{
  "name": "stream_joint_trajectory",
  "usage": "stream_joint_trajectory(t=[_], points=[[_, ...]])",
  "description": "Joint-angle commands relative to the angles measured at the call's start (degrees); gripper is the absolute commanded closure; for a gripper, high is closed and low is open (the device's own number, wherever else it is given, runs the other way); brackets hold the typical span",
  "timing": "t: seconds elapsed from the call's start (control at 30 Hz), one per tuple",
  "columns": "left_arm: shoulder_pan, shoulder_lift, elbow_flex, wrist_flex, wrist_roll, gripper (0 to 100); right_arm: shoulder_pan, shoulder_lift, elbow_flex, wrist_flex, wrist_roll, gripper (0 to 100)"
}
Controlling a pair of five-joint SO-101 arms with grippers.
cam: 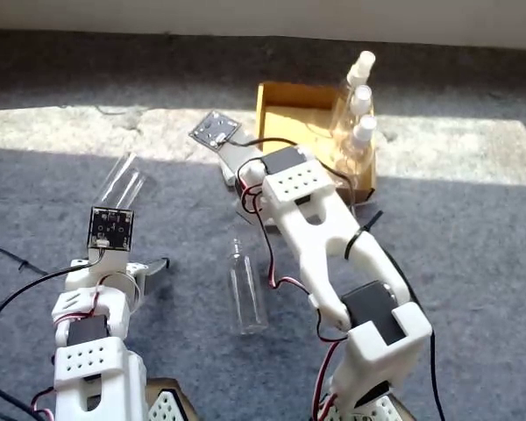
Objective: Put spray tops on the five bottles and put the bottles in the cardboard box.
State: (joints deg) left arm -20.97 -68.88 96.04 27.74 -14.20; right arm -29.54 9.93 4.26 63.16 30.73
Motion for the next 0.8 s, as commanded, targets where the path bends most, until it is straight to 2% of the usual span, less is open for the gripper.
stream_joint_trajectory(t=[0.0,0.23,0.7,0.77], points=[[0.7,-0.7,1.1,0.3,0.4,63,1.3,0.5,1.1,-0.8,3.6,80.0],[0.7,-0.7,1.1,0.3,0.4,63,1.4,6.4,2.3,-1.2,4.0,80.0],[0.7,-0.7,1.1,0.3,0.4,63,4.4,6.6,2.7,-0.7,4.0,80.0],[0.7,-0.7,1.1,0.3,0.4,63,4.4,6.6,2.4,0.8,5.9,79.6]])
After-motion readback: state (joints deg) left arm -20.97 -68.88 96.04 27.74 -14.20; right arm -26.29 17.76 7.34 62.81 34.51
